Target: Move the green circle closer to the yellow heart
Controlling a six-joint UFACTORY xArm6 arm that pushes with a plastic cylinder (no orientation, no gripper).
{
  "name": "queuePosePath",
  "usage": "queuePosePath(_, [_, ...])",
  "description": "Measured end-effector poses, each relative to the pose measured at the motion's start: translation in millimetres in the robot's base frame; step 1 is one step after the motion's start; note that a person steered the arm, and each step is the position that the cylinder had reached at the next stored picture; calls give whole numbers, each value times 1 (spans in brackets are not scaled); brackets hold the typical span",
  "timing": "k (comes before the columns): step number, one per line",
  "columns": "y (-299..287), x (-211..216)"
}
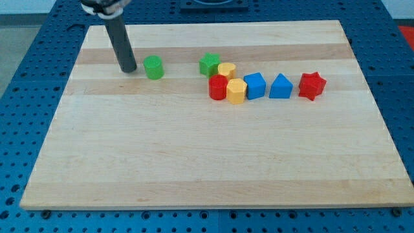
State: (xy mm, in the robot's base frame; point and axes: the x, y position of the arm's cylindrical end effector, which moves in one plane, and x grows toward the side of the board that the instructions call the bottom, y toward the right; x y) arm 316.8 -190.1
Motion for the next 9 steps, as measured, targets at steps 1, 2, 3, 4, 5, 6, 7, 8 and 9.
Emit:
queuePosePath(1, [-10, -36])
queuePosePath(2, [3, -36])
queuePosePath(3, [24, -36])
queuePosePath(4, [42, -34])
queuePosePath(5, [42, -14])
queuePosePath(6, [38, 0])
queuePosePath(7, [68, 8])
queuePosePath(8, [92, 18])
queuePosePath(9, [80, 19])
